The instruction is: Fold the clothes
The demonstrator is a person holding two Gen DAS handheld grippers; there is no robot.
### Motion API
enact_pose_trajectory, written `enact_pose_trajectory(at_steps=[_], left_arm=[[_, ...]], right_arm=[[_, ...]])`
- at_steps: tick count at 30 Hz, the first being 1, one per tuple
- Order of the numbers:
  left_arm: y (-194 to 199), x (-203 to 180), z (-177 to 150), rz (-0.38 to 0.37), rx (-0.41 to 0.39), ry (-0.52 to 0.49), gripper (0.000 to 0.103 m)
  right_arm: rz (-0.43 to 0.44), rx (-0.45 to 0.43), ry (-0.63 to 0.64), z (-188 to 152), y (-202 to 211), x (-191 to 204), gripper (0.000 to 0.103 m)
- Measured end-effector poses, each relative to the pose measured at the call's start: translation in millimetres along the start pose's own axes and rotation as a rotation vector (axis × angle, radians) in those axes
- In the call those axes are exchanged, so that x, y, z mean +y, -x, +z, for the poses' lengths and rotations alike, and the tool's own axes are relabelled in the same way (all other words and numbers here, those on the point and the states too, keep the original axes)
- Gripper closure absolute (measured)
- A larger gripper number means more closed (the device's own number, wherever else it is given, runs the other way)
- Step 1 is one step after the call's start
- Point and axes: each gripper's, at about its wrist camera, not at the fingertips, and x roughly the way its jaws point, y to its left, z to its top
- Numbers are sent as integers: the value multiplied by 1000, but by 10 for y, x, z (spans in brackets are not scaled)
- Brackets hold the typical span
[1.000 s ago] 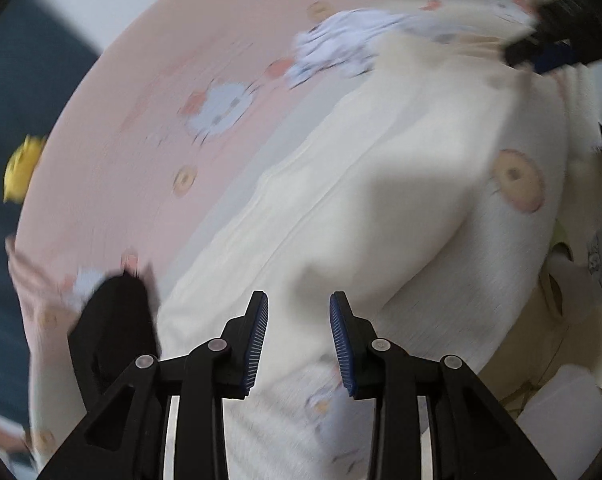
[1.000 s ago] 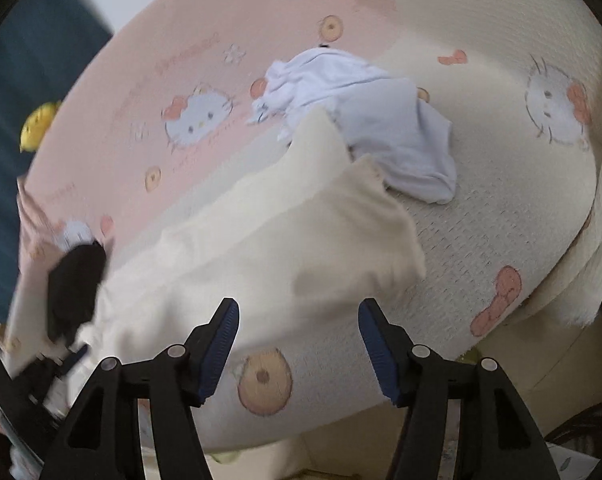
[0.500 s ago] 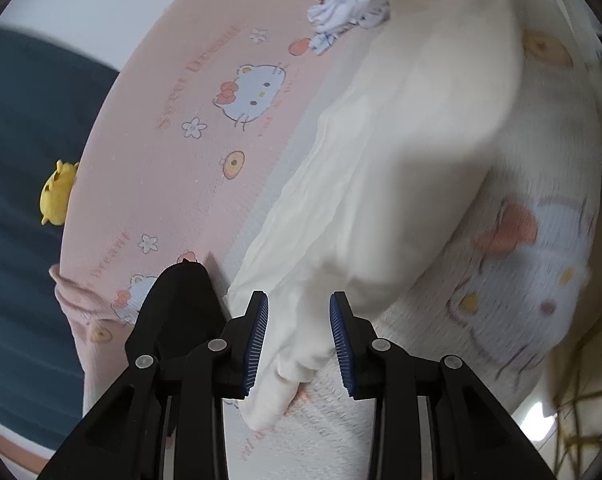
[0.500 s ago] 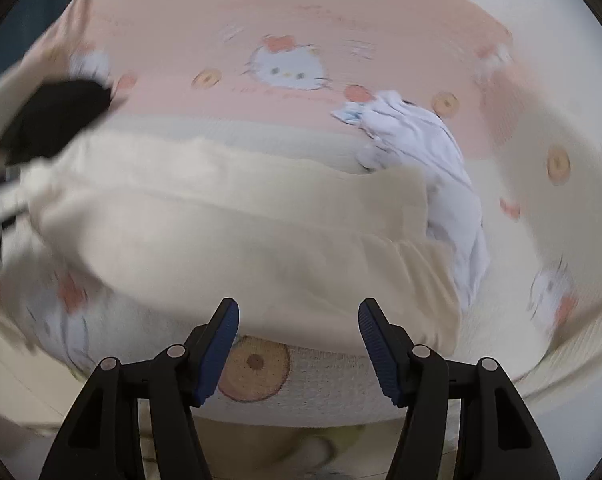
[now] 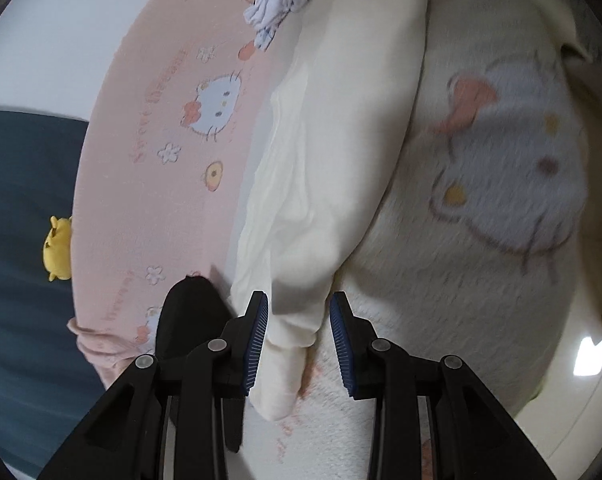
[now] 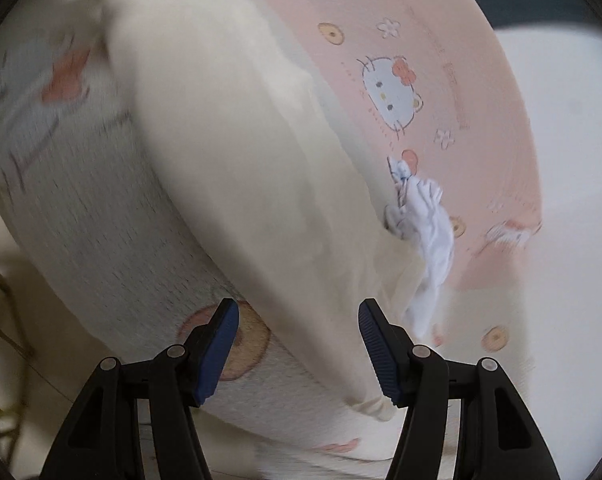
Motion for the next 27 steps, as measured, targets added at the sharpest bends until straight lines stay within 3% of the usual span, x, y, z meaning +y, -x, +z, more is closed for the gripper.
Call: enact_pose_trajectory(at_steps=[4, 7, 10, 13, 17, 23, 27], left_arm=[[-121, -24, 35, -23, 21, 12, 74], [-218, -66, 106, 16, 25, -6, 70], [-274, -59, 166, 22, 35, 11, 70], [-348, -14, 264, -18, 63, 54, 68], [-438, -57, 306, -11, 95, 36, 59], [-481, -78, 68, 26, 112, -56, 58], [-585, 51, -65, -5, 153, 13, 57]], right_arm=[[-50, 33, 63, 8, -154, 62, 41], [-80, 11, 147, -36, -239, 140, 36], [-178, -42, 267, -50, -227, 253, 29], [-224, -75, 328, 8, -250, 326, 29], [-226, -87, 350, 147, -261, 321, 29], [-223, -102, 368, 84, -269, 249, 29], [-207, -86, 353, 74, -309, 190, 29]])
